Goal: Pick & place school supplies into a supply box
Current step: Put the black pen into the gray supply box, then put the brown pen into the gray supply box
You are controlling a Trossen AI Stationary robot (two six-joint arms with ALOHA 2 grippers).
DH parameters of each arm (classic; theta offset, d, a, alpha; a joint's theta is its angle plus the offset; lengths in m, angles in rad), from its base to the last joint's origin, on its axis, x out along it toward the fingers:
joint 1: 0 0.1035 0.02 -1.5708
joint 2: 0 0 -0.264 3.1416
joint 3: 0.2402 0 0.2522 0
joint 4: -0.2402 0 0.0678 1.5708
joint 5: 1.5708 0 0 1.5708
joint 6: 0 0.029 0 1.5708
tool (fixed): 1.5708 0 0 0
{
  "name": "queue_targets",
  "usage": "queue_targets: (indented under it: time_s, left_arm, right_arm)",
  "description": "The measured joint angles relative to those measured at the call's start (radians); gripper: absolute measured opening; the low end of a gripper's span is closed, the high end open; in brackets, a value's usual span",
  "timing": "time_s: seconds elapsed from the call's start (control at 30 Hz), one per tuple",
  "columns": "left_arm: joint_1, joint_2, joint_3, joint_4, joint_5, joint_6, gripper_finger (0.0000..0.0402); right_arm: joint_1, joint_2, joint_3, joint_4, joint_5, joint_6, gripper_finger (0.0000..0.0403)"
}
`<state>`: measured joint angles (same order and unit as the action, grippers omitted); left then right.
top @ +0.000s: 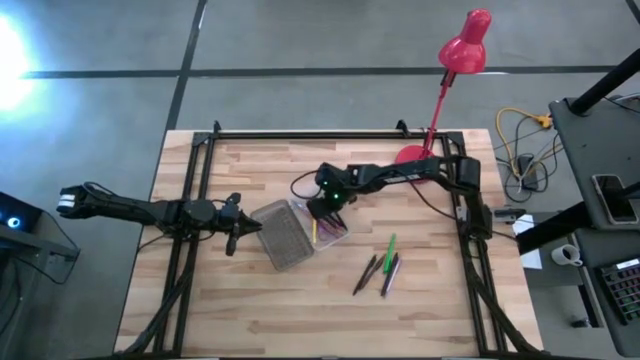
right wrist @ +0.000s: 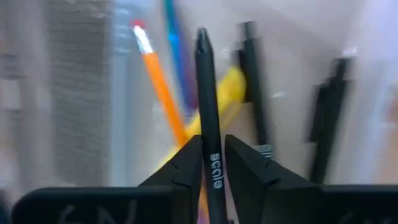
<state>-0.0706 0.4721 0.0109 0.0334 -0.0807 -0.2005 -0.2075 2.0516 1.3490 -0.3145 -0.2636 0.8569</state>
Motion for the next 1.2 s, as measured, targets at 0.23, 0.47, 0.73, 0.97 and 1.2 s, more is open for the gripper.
queue_targets:
  time_s: [0.23, 0.47, 0.73, 0.97, 1.2]
  left_arm:
    - [0.0, 0.0, 0.0, 0.0, 0.0, 0.0, 0.0034]
    - [0.0, -0.001, 0.0, 0.0, 0.0, 0.0, 0.0034]
    - [0.0, 0.0, 0.0, 0.0, 0.0, 0.0, 0.0034]
    - [0.0, 0.0, 0.0, 0.0, 0.0, 0.0, 0.0034]
    - [0.0, 0.0, 0.0, 0.0, 0.0, 0.0, 0.0034]
  right_arm:
    - [0.026, -0.174, 0.008, -0.124, 0.164, -0.362, 0.012]
    - [0.111, -0.408, -0.061, -0.453, 0.166, -1.101, 0.0153]
    - [0.33, -0.507, -0.292, -0.477, 0.192, -1.325, 0.0155]
    - [0.478, -0.46, -0.431, -0.367, 0.192, -1.183, 0.0143]
    - [0.509, -0.417, -0.462, -0.224, 0.192, -1.084, 0.0131]
